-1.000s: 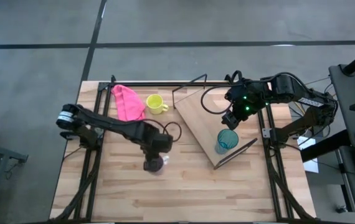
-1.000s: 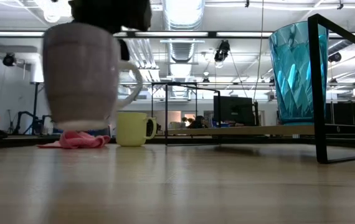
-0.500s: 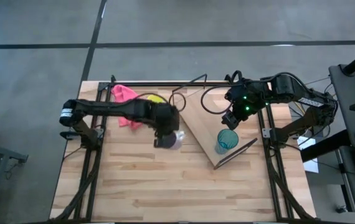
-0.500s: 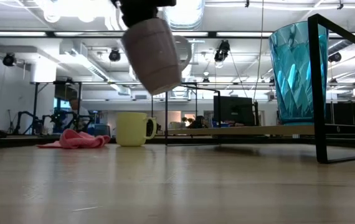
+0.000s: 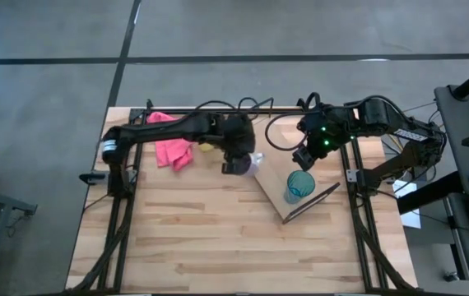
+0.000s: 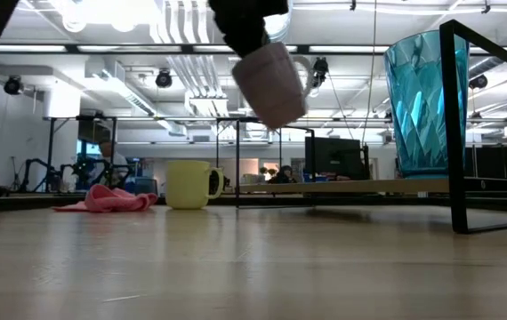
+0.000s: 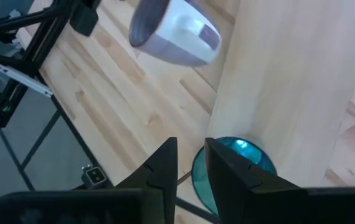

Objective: Stack small to large cups/mugs on shelf
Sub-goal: Put the purple mug on the shelf

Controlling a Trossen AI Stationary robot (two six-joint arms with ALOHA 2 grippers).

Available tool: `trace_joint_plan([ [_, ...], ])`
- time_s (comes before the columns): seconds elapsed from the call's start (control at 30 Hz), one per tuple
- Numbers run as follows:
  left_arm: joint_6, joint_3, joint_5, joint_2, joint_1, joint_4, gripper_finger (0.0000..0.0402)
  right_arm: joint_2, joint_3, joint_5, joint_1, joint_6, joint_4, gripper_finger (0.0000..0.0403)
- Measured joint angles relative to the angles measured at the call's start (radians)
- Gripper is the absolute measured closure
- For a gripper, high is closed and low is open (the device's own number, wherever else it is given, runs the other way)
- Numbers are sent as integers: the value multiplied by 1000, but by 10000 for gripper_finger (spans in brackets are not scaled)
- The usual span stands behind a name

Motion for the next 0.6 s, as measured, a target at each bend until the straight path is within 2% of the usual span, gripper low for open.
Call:
trace_joint_plan([
  [0.3, 72, 204, 7, 164, 9, 16, 395, 0, 0, 14, 0, 0, -1, 327],
  [0.6, 71, 258, 8, 270, 9, 25, 394, 0, 0, 46, 0, -1, -6, 327],
])
